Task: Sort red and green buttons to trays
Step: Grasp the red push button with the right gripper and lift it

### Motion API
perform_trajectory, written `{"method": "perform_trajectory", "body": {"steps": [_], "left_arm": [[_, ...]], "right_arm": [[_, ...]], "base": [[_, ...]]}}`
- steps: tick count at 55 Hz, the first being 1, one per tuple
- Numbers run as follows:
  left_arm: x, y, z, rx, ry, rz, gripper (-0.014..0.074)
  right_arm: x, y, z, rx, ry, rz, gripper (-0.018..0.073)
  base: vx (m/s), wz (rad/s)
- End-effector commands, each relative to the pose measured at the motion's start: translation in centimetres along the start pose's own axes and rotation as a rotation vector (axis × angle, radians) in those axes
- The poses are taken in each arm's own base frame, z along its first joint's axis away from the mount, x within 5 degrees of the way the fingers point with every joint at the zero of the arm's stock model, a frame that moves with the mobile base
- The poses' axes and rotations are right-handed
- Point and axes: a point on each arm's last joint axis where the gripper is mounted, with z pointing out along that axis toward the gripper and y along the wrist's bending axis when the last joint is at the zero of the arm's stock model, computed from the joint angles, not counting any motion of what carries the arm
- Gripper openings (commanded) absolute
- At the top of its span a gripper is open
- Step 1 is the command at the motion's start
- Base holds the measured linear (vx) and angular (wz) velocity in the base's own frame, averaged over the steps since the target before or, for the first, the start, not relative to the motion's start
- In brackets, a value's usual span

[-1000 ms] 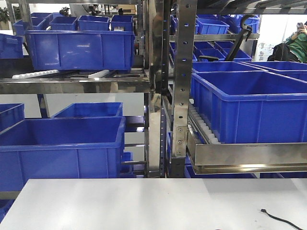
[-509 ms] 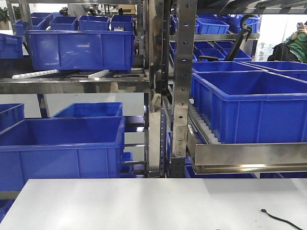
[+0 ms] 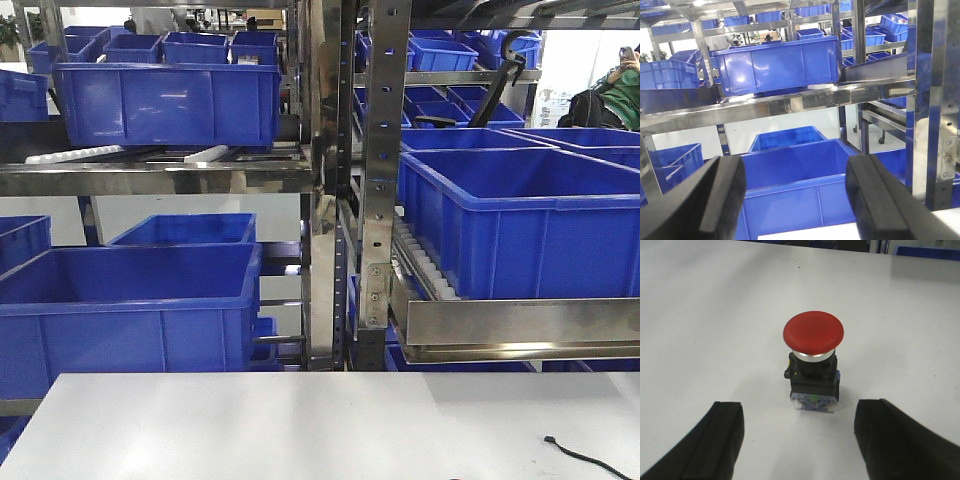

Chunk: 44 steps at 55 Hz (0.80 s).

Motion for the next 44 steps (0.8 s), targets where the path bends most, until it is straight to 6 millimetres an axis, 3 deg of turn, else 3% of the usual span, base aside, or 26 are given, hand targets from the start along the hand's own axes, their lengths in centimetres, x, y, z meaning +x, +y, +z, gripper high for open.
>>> {"method": "perform_trajectory", "body": {"steps": [1,15,22,27,34,44], "left_arm": [[-1.7,0.0,-0.1,0.003,-0.103,-0.006,0.0556],[-1.7,0.0,-0.1,0.003,-0.103,-0.003,0.0556],[-1.7,0.0,-0.1,0.003,-0.103,-0.003,0.0556],[-1.7,0.0,-0.1,0.003,-0.103,-0.003,0.0556],[-1.7,0.0,-0.1,0.003,-0.103,-0.003,0.0556],[-1.7,0.0,-0.1,0.004,-0.102,-0.007,0.0556]], "right_arm": [[-3.0,-0.2,1.4,-0.042,-0.284,-0.026,0.051],[-2.6,-1.2,6.2,-0.116,-0.291,-0.029,0.051],[-3.1,-1.7,7.6,-0.117,-0.319,-0.036,0.0484],[-3.3,-1.7,7.8,-0.118,-0.33,-0.034,0.0353],[-3.1,-1.4,7.6,-0.146,-0.317,-0.038,-0.0004],[-3.6,-0.5,6.2,-0.199,-0.317,-0.059,-0.0011]], "base": [[0.0,0.0],[0.0,0.0],[0.0,0.0],[0.0,0.0],[0.0,0.0],[0.0,0.0]]}}
